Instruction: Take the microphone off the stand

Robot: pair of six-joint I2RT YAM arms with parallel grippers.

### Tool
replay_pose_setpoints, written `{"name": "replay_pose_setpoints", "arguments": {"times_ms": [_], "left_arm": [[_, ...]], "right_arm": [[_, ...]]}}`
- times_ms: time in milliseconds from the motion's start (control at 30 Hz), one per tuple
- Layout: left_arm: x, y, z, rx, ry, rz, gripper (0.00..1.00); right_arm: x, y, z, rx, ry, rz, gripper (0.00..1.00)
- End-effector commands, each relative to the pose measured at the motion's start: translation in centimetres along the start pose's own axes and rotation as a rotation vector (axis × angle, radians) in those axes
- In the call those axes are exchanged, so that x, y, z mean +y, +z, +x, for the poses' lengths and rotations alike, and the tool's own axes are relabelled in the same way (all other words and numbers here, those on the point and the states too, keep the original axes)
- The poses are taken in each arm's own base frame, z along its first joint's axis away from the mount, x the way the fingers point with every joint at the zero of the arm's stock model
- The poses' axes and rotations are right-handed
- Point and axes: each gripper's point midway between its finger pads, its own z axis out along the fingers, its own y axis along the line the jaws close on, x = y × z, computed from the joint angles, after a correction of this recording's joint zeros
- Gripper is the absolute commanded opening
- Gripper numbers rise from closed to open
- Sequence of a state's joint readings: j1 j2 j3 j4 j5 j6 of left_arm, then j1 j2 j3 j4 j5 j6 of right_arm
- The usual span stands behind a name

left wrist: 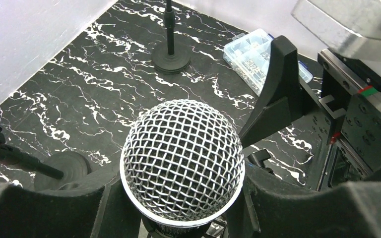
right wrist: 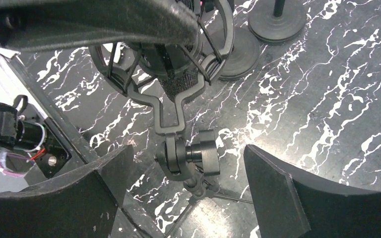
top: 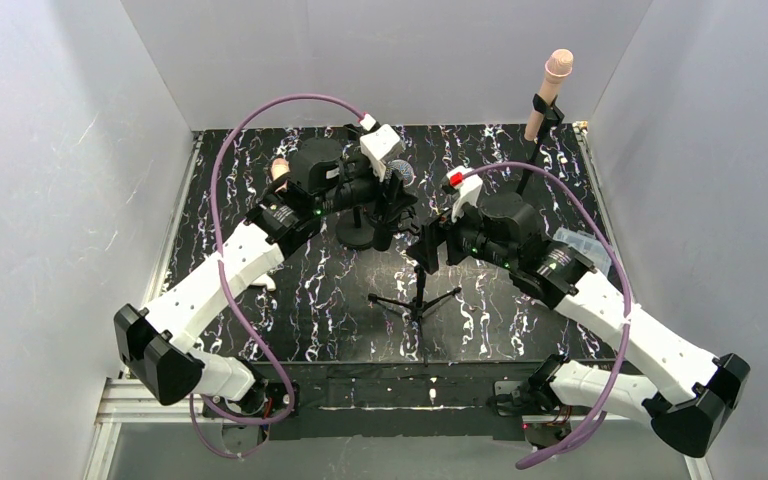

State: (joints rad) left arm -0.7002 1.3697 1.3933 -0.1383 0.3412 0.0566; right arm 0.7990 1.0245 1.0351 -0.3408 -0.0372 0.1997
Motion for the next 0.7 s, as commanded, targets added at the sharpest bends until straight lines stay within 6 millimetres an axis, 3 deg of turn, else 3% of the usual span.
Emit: {"name": "replay_pose_setpoints", "arguments": {"times_ms": [0, 167, 400, 667], "left_arm": [[-1.3, -1.4, -1.8, -0.072, 0.045, 0.038, 0.00], [-2.0, -1.5, -2.0, -0.099, 0.057, 0.072, 0.00], [-2.6, -1.5, -2.0, -0.120, 0.065, 0.104, 0.00], [-3.4, -1.8, -2.5, -0.160, 0.094, 0.146, 0.00]], "right_arm": [[1.7, -0.4, -3.7, -0.090, 0.048, -0.061, 0.92], [2.0, 0.7, -3.8, -0.032, 0.080, -0.102, 0.89], [1.5, 0.1, -4.3, -0.019, 0.149, -0.213, 0.83], [1.9, -0.9, -4.1, -0.004, 0.271, -0.414, 0.66]]}}
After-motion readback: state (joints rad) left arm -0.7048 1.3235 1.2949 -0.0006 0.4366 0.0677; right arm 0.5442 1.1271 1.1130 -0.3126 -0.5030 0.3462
